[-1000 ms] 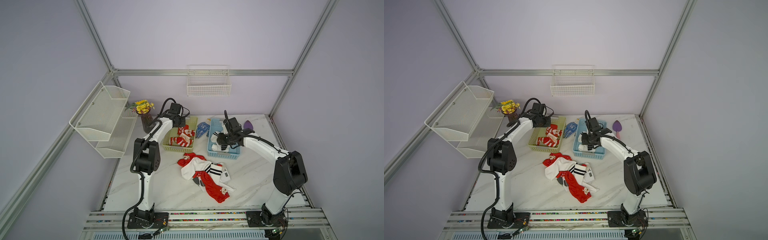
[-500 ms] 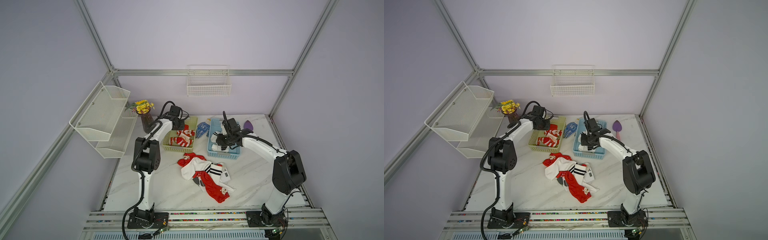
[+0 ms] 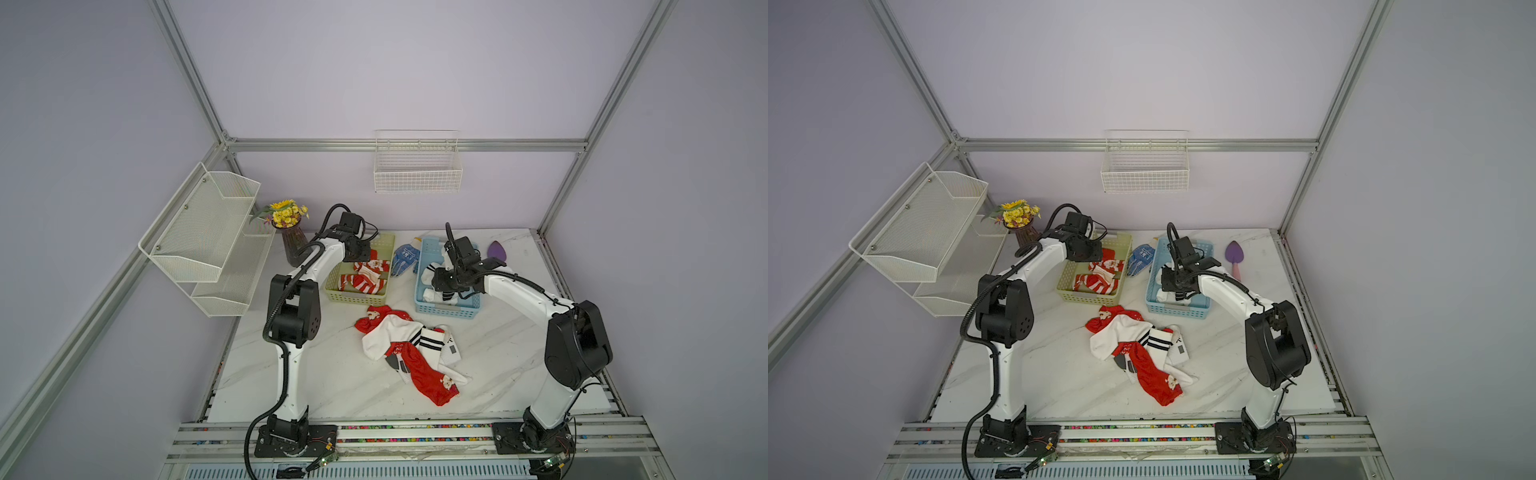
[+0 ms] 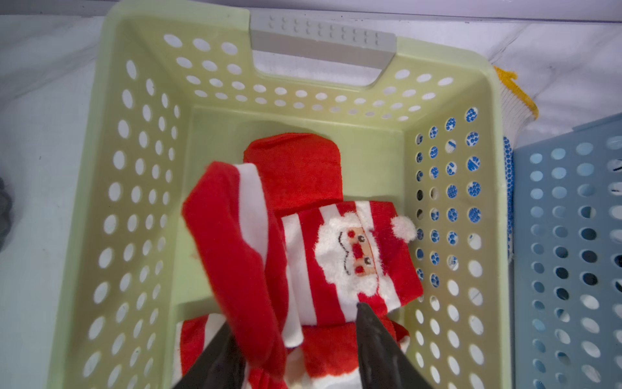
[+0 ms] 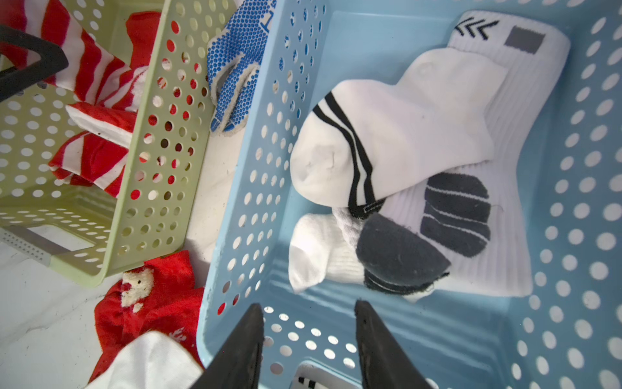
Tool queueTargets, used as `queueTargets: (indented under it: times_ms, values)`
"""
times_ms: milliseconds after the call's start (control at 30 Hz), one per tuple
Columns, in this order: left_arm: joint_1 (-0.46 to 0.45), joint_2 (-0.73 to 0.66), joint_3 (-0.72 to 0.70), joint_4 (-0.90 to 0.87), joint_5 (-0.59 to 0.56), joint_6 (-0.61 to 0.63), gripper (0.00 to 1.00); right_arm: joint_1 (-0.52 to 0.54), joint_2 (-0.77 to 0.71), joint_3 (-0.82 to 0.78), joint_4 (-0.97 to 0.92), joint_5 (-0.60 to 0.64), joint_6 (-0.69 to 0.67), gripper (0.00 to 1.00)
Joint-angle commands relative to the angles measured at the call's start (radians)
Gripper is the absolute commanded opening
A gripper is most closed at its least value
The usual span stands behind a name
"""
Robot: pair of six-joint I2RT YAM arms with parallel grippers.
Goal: Sort the socks into the basket by color
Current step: Place the sock in the bin.
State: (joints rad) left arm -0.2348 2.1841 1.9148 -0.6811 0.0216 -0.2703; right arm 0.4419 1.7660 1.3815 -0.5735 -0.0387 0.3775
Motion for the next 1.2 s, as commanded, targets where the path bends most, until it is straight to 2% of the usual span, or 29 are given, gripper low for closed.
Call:
queueTargets:
  times_ms: [0, 300, 533, 867, 1167]
  values:
    - [0.007, -0.035, 0.009, 0.007, 0.062, -0.021, 0.52, 0.008, -0.043, -0.022, 0.012, 0.01, 0.012, 0.47]
    - [-0.001, -0.021, 0.018, 0.029, 0.147, -0.056, 0.52, 0.009, -0.068, -0.041, 0.006, 0.015, 0.015, 0.47]
    - [-0.009, -0.047, 0.005, 0.031, 0.158, -0.056, 0.52, 0.014, -0.088, -0.054, 0.006, 0.014, 0.021, 0.47]
    - [-0.009, -0.198, -0.108, 0.007, 0.125, -0.008, 0.55, 0.098, -0.155, -0.11, -0.052, 0.064, 0.047, 0.48]
    - [-0.007, -0.305, -0.201, -0.027, 0.129, 0.019, 0.57, 0.188, -0.294, -0.179, -0.139, 0.123, 0.117, 0.48]
